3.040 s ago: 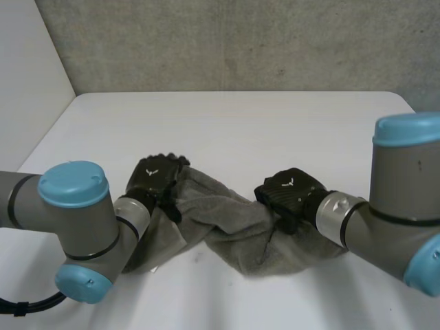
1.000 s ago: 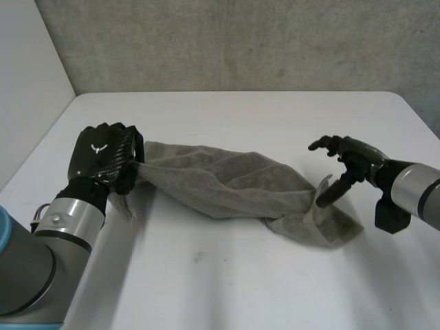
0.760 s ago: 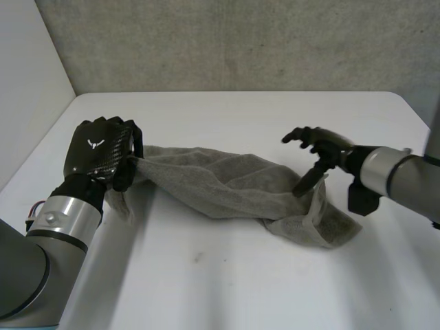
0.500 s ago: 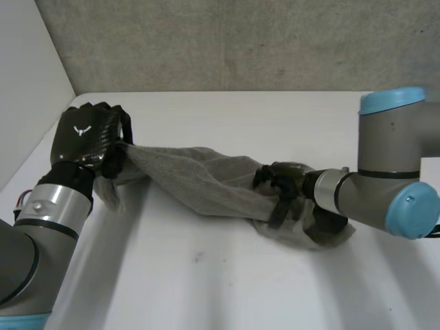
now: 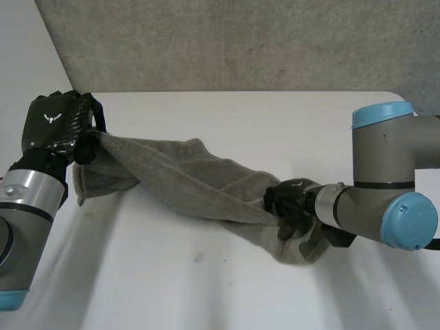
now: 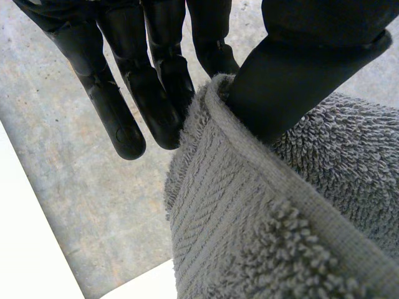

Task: Fold the towel.

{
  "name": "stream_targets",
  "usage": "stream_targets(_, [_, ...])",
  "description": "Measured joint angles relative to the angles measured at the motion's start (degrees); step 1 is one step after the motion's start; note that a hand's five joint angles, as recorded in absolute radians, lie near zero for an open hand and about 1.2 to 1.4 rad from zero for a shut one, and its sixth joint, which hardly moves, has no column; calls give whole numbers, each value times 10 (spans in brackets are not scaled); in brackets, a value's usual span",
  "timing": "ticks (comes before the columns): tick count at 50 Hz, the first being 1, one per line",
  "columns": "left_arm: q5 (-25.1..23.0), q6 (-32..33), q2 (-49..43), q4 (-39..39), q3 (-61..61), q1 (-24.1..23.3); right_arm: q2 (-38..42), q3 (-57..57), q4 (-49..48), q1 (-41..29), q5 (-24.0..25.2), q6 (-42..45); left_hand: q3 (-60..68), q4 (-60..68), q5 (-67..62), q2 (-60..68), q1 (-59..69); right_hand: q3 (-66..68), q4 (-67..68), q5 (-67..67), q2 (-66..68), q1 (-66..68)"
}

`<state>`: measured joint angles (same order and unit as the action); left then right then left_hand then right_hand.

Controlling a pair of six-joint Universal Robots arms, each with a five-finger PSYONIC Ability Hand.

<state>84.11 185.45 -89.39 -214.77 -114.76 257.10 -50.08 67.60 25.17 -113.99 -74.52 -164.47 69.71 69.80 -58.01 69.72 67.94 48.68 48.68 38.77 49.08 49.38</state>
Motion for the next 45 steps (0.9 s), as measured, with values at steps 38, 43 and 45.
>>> stream_targets(38, [-53,-5,74,299,72,-4,-351,140,82,53,-8,362,0,0,0,0,0,277,278,267,247,246])
stream_targets(43, [-63,6,-49,315,120,-8,-245,113,98,48,-19,401,0,0,0,0,0,277,278,267,247,246])
stream_targets(45, [-62,13,-89,314,146,-11,-212,92,94,44,-23,403,0,0,0,0,0,277,278,267,247,246])
